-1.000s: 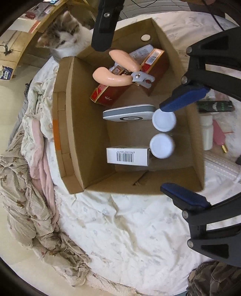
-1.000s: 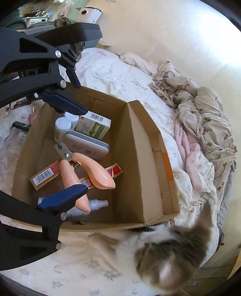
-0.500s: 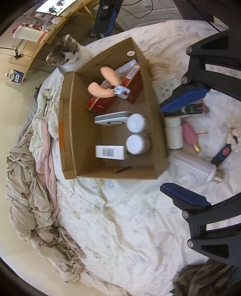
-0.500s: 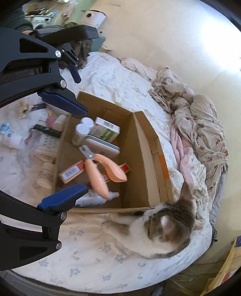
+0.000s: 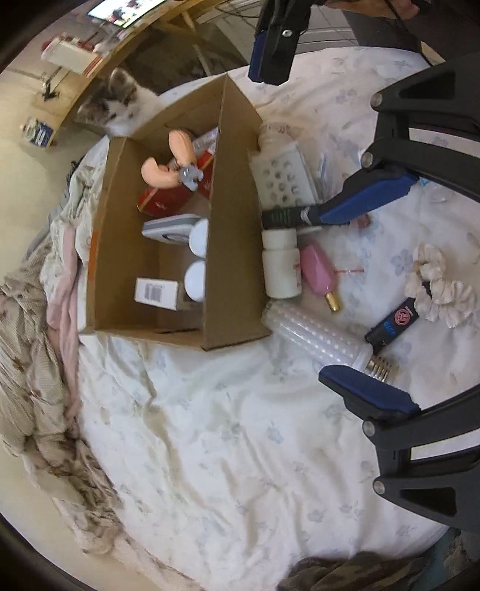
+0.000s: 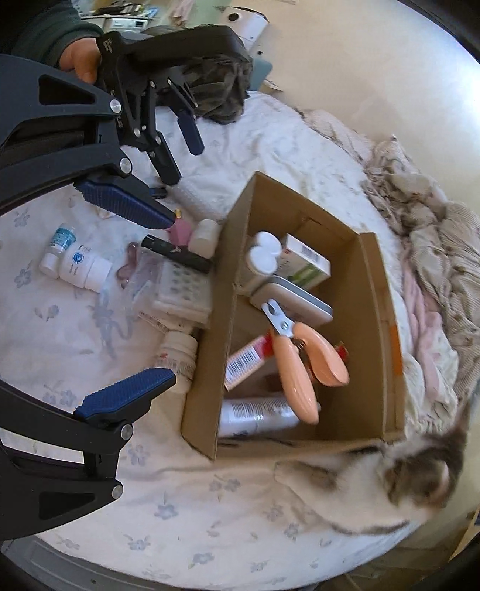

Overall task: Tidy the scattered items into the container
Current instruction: 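Move both grippers back over the remaining pile, then grasp the LED corn bulb with left gripper while right grasps bagged pill tray, then lower the corn bulb and bagged pill tray into the box, open both grippers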

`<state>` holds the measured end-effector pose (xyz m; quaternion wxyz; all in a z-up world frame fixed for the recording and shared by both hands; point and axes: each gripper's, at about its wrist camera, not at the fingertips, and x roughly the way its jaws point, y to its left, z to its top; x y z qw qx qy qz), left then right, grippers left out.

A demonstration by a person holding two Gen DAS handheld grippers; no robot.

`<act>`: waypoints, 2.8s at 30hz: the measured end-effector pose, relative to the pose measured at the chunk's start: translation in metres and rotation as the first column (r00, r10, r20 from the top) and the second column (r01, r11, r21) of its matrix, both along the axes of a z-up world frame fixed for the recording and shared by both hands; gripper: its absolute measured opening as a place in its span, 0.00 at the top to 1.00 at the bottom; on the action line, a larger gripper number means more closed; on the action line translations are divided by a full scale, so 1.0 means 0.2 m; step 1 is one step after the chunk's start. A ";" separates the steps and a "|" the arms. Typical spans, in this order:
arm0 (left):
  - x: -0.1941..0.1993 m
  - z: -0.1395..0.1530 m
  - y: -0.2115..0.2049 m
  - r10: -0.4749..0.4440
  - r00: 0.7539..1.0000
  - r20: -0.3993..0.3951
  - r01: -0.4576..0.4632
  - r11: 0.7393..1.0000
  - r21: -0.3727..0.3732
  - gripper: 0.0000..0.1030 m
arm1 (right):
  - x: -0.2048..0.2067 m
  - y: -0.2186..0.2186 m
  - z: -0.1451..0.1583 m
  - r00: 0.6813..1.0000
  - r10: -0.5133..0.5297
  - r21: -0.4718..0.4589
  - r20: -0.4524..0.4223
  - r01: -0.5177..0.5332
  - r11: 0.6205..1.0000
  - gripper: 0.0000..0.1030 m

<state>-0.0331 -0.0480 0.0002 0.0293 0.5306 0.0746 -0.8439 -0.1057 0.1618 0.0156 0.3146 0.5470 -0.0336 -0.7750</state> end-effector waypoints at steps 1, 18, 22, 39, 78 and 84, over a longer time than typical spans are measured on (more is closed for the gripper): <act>0.00 -0.01 -0.02 0.016 1.000 0.003 -0.016 1.000 0.021 0.23 | 0.00 -0.01 -0.01 1.000 -0.004 0.003 0.001 0.004 1.000 0.21; -0.04 -0.04 -0.10 0.083 0.997 0.005 -0.083 0.989 0.126 0.23 | -0.03 -0.07 -0.04 0.999 0.038 0.017 0.031 -0.038 0.999 0.21; -0.04 -0.04 -0.14 0.117 0.993 0.002 -0.116 0.982 0.153 0.23 | -0.07 -0.03 -0.04 0.998 0.003 -0.017 0.055 -0.002 1.000 0.21; -0.03 -0.04 -0.19 0.151 0.988 0.013 -0.150 0.970 0.190 0.23 | -0.19 -0.11 -0.39 0.942 -0.030 -0.116 0.335 0.073 0.991 0.39; 0.03 0.22 -0.27 0.123 0.991 -0.053 -0.121 0.992 0.045 0.70 | -0.20 0.20 0.26 0.987 -0.138 -0.420 0.077 0.158 0.894 0.84; -0.19 0.41 -0.15 0.043 0.993 -0.114 -0.044 0.999 -0.007 0.70 | -0.30 0.32 0.28 0.959 -0.272 -0.446 0.079 0.278 0.851 0.84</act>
